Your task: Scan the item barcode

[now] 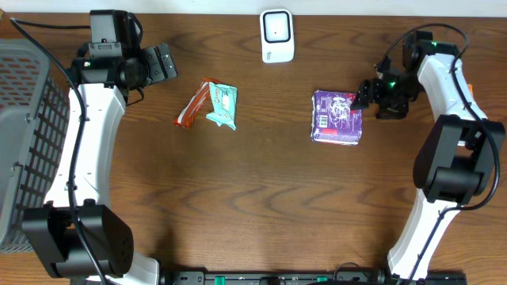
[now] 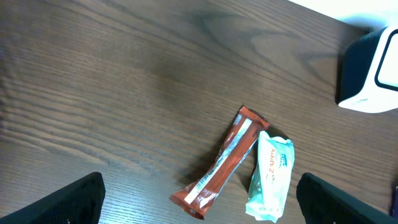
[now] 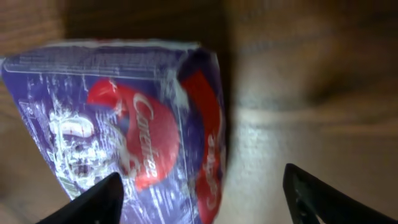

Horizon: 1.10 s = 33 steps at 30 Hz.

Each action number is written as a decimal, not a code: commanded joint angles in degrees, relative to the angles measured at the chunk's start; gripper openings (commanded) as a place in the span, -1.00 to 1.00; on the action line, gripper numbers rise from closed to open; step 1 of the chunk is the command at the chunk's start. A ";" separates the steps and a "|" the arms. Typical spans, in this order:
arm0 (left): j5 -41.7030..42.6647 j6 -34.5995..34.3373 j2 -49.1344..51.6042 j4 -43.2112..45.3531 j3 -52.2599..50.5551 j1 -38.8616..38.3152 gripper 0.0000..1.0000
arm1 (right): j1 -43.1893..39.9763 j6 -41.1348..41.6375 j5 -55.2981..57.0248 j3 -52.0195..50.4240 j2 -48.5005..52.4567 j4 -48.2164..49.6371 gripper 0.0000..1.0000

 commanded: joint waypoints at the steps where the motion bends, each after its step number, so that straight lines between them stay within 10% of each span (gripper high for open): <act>1: -0.50 0.31 0.52 -0.02 -0.13 0.09 0.96 | 0.24 -2.01 -8.83 -3.26 -0.33 3.10 0.51; 6: -0.48 0.31 0.52 -0.02 -0.13 0.09 0.96 | 1.03 -0.81 -10.51 -10.03 -0.33 10.23 0.24; 9: -0.48 0.31 0.52 -0.02 -0.13 0.09 0.96 | 1.81 -0.66 -10.12 -12.81 -0.33 12.76 -0.93; 10: -0.48 0.31 0.52 -0.02 -0.13 0.09 0.95 | 2.08 -0.63 -9.66 -12.81 -0.33 12.48 -0.98; 15: -0.48 0.31 0.52 -0.02 -0.13 0.09 0.95 | 3.17 3.98 -1.53 -7.34 -1.70 6.95 -0.98; 23: -0.50 0.31 0.52 -0.02 -0.13 0.09 0.96 | 12.83 19.10 41.83 8.28 -3.98 -5.84 -0.98; 33: -0.48 0.31 0.52 -0.02 -0.13 0.09 0.96 | 24.70 19.93 59.41 1.79 -3.61 -2.78 -0.98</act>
